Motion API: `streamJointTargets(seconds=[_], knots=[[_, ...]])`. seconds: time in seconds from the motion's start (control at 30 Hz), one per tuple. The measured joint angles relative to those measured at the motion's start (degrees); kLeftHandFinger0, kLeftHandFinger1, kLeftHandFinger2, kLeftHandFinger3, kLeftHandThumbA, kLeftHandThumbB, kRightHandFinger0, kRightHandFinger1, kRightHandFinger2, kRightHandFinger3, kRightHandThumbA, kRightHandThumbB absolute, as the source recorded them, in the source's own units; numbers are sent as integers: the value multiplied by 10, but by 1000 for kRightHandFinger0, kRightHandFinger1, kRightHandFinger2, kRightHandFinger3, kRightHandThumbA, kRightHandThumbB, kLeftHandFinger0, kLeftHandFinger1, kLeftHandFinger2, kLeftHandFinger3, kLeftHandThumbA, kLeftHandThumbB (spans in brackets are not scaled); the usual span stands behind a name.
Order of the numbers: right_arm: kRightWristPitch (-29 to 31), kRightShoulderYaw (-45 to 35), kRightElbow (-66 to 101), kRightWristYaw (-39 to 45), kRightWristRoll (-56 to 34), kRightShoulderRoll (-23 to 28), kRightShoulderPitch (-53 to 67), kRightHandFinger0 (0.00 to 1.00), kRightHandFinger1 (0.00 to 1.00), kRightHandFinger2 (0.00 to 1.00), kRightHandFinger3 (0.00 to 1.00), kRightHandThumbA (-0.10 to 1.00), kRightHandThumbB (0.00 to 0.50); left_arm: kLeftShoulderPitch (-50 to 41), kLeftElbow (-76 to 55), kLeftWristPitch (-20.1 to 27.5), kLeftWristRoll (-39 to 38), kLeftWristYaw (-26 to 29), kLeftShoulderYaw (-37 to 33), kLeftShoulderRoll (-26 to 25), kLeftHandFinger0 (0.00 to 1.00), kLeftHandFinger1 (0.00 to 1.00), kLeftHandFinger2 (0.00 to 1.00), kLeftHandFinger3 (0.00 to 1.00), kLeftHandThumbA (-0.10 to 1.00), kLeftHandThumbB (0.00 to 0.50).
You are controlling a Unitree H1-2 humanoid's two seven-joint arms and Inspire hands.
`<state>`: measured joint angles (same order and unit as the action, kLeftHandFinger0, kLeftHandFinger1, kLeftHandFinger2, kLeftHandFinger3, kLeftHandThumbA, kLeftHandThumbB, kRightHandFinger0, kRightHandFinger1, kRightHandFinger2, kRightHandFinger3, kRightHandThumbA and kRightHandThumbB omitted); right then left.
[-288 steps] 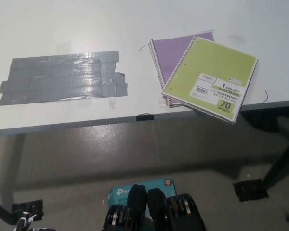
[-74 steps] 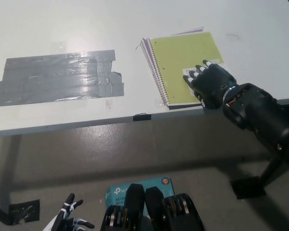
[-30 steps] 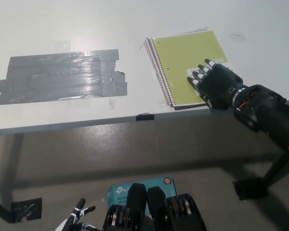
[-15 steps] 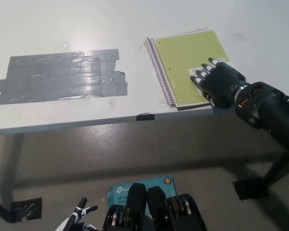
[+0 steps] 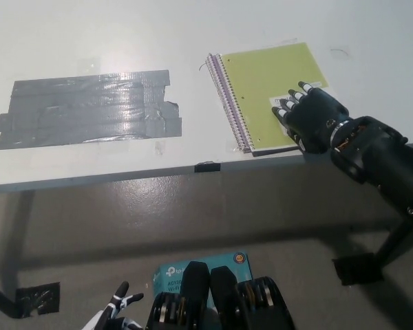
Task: The robot uses its right hand to align two notebooks stacked together until they are fully overlapped
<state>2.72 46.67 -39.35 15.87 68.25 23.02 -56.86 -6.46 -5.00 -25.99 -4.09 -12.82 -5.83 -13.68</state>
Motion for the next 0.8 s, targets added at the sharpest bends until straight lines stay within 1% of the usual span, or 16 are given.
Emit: streamJointTargets(seconds=[0.03,0.07,0.1,0.2,0.23,0.3,0.33,0.4,0.43,0.47,0.53,0.7,0.73,0.8], knots=[[-1,-1,1,1,0,0,0,1000,1000,1000,1000,1000,500,0,0,0,0,0,0,1,364,351,365,895,1000,500],[-2,-2,3,2,0,0,0,1000,1000,1000,1000,1000,500,0,0,0,0,0,-1,1,368,359,391,897,1000,500],[-3,-3,3,3,0,-1,0,1000,1000,1000,1000,1000,500,0,0,0,0,0,-1,2,379,374,391,897,1000,500],[-9,-6,3,5,0,-4,0,1000,1000,1000,1000,1000,500,0,-5,-1,1,0,-2,4,375,367,376,893,1000,500],[-11,-7,2,5,0,-5,0,1000,1000,1000,1000,1000,500,0,-6,-1,1,0,-2,4,380,381,391,902,1000,500],[-14,-8,1,6,0,-6,0,1000,1000,1000,1000,1000,500,2,-6,-1,1,0,-3,4,377,378,379,935,1000,500],[-15,-8,-1,7,0,-7,0,1000,1000,1000,1000,1000,500,3,-6,-1,1,0,-4,4,390,385,395,947,1000,500],[-18,-8,-3,10,0,-9,0,1000,1000,1000,1000,1000,500,6,-6,-1,1,-1,-5,4,367,381,402,929,1000,500],[-20,-7,-4,11,2,-11,0,1000,1000,1000,1000,1000,500,7,-7,-1,2,-1,-6,4,367,388,414,934,1000,500],[-21,-6,-4,11,2,-12,0,1000,1000,1000,1000,1000,500,8,-8,-1,2,-1,-8,4,361,368,414,949,1000,500],[-21,-5,-4,10,4,-12,0,1000,1000,1000,1000,1000,500,8,-9,-1,2,-2,-10,4,343,357,414,945,1000,500],[-21,-5,-6,6,9,-15,0,1000,1000,1000,1000,1000,500,9,-11,-1,2,-2,-15,4,317,375,431,955,1000,500],[-21,-5,-6,6,10,-16,0,1000,1000,1000,1000,1000,500,9,-11,-1,2,-3,-16,4,294,371,427,949,1000,500],[-21,-5,-6,6,12,-18,0,1000,1000,1000,1000,1000,500,10,-11,-1,2,-4,-17,4,295,377,430,956,1000,500]])
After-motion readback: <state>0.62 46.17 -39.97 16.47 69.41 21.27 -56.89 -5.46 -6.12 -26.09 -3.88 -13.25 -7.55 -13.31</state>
